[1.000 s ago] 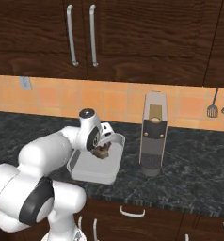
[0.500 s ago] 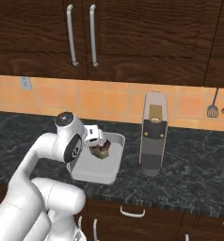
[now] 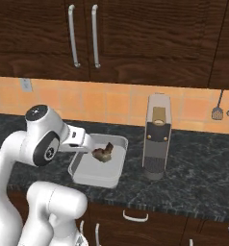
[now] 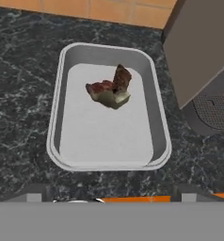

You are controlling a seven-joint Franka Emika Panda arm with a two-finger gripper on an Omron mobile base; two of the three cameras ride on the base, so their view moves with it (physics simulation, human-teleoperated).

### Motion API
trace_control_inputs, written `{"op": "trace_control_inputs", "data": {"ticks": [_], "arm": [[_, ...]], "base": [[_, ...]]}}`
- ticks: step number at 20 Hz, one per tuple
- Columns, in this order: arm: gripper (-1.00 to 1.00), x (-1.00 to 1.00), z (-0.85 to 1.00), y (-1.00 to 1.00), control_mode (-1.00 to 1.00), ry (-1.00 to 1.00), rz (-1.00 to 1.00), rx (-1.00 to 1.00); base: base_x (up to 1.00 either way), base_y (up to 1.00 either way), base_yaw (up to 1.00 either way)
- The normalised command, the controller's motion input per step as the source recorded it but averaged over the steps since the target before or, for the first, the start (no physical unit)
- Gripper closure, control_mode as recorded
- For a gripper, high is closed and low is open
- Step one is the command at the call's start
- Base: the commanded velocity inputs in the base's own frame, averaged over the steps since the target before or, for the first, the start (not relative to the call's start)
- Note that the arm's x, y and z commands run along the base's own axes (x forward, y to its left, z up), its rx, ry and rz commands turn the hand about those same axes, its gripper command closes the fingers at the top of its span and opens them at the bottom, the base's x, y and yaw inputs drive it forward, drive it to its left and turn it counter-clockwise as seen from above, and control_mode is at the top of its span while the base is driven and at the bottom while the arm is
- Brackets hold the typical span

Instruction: Place one lemon wedge and one steak in each tupperware on the nearby counter, to pack two identical lunches.

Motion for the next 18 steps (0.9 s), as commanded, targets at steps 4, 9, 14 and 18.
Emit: {"op": "trace_control_inputs", "data": {"ticks": [4, 9, 14, 18], "arm": [[-1.00, -0.71, 0.00, 0.00, 1.00, -0.01, 0.00, 0.00], [-1.00, 0.00, 0.00, 0.00, 1.00, 0.00, 0.00, 0.00], [-1.00, 0.00, 0.00, 0.00, 1.00, 0.00, 0.00, 0.00], [-1.00, 0.00, 0.00, 0.00, 1.00, 0.00, 0.00, 0.00]], "base": [[-0.25, -0.01, 0.00], [-0.77, -0.60, 0.00], [-0.17, -1.00, 0.00], [-0.11, -1.00, 0.00]]}}
